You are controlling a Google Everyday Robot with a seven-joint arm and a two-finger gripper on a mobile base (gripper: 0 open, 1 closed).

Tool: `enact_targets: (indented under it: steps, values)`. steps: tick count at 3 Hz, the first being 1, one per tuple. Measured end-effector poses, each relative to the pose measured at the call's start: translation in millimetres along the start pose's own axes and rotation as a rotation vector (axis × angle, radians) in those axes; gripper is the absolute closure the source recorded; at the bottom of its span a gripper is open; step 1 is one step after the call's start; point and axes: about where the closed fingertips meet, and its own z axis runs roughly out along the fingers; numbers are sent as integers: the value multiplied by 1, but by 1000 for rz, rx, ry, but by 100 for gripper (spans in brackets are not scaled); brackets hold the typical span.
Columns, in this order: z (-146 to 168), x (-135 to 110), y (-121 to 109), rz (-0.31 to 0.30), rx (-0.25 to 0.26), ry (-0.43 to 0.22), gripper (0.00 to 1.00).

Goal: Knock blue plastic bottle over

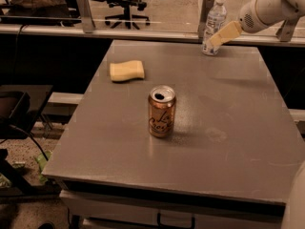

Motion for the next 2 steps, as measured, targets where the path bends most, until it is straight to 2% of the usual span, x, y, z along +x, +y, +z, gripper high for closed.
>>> enact_targets:
  steps: [1,2]
  values:
    - [15,-6,-19,65,40,-85,0]
    - [30,-14,-33,103,62,-162,0]
